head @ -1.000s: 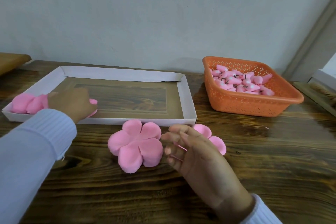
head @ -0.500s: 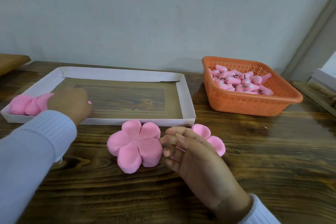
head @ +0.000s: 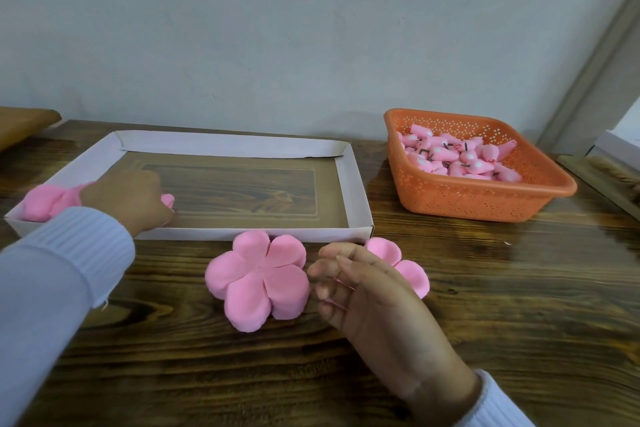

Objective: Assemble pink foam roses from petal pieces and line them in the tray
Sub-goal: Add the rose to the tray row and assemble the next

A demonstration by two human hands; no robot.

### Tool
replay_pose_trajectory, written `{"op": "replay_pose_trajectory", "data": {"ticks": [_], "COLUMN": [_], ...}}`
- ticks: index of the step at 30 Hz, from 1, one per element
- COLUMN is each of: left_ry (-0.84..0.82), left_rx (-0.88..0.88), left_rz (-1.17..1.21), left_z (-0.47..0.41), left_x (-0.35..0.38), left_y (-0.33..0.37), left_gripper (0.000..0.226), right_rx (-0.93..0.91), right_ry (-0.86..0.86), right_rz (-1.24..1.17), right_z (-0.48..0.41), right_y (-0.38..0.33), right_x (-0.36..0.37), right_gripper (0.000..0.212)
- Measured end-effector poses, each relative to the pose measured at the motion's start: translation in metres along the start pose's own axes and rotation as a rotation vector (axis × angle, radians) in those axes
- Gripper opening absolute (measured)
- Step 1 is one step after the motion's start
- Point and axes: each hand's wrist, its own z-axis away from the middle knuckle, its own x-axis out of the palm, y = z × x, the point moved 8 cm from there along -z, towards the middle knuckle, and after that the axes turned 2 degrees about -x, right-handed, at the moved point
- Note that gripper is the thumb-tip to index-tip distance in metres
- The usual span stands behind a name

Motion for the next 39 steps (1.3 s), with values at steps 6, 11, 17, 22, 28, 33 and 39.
{"op": "replay_pose_trajectory", "data": {"ticks": [6,11,17,22,28,33,39], "left_ry": [-0.002,0.109,0.188,0.075,0.082,0.056,0.089], "left_rx": [-0.054,-0.050,-0.007,-0.028,0.199,0.147,0.175], "left_rz": [0.077,0.267,1.235,1.794,1.498,1.525,1.538], "left_z": [0.008,0.026,0.090,0.161,0.183,0.179,0.181], "left_x": [-0.007,-0.047,-0.082,-0.041,-0.028,-0.023,-0.027], "left_y": [0.001,0.031,0.088,0.144,0.168,0.165,0.166], "left_gripper": [0.031,0.036,0.027,0.027,0.009,0.010,0.013], "right_rx": [-0.005,-0.008,-0.015,-0.031,-0.123,-0.212,-0.401], "right_ry": [0.000,-0.018,-0.008,0.016,0.220,0.301,0.343], "right_rz": [0.005,0.012,0.007,0.016,0.007,0.137,0.341], "right_z": [0.000,0.001,0.001,0.000,0.003,0.012,-0.026], "right_y": [0.000,0.000,-0.003,-0.004,-0.013,-0.046,-0.147], "right_x": [-0.001,0.001,0.000,-0.001,-0.016,-0.014,-0.029], "right_gripper": [0.016,0.016,0.015,0.015,0.017,0.019,0.017]}}
